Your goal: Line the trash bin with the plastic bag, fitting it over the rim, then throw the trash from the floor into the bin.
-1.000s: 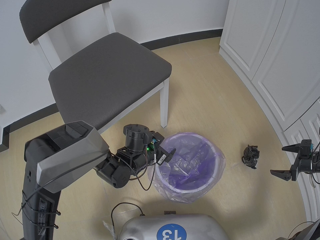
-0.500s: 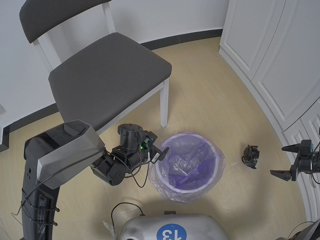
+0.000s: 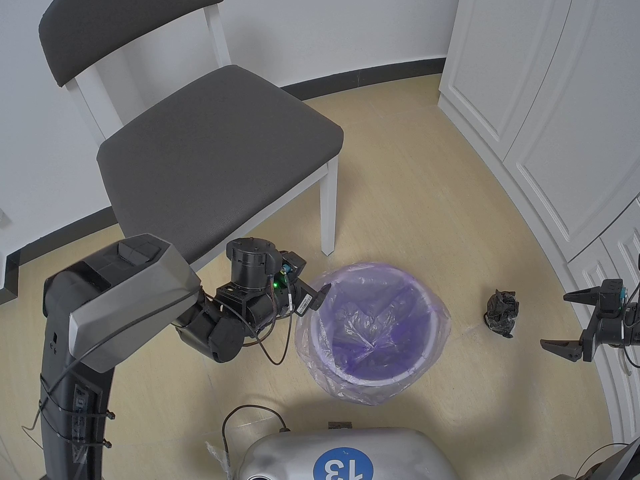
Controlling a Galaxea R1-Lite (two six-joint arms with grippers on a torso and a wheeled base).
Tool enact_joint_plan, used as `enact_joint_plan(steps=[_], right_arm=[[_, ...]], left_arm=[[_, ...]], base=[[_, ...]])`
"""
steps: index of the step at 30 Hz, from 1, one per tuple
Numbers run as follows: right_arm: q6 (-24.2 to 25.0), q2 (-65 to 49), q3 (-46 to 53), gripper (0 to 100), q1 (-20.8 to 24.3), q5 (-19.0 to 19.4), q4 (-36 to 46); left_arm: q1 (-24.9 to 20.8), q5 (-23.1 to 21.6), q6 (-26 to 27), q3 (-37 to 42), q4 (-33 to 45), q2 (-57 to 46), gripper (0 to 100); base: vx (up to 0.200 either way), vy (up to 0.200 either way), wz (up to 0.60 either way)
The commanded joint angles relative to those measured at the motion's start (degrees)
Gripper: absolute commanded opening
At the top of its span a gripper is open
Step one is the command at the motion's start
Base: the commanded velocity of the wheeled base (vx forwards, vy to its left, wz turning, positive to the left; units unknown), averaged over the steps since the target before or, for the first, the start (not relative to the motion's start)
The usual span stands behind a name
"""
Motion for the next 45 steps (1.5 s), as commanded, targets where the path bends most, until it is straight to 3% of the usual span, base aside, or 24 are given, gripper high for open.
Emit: enact_joint_plan(steps=[1, 11, 34, 45], right_arm=[[0.0, 0.1, 0.0, 100, 0.0, 0.0, 0.0], [-0.9, 0.2, 0.1, 100, -0.4, 0.0, 0.1], [-2.1, 1.1, 0.1, 100, -0.4, 0.0, 0.1], [-2.1, 1.0, 0.2, 100, -0.7, 0.0, 0.1]], left_arm=[[0.1, 0.0, -0.1, -0.5, 0.0, 0.1, 100], [2.8, -0.2, -0.3, -2.5, 0.0, 2.3, 100], [2.7, -2.0, -3.8, -3.5, 0.0, 6.2, 100], [2.4, -1.9, -6.2, 2.4, -4.4, 4.6, 100]], base=[[0.000, 0.000, 0.00], [0.000, 0.000, 0.00], [0.000, 0.000, 0.00], [0.000, 0.000, 0.00]])
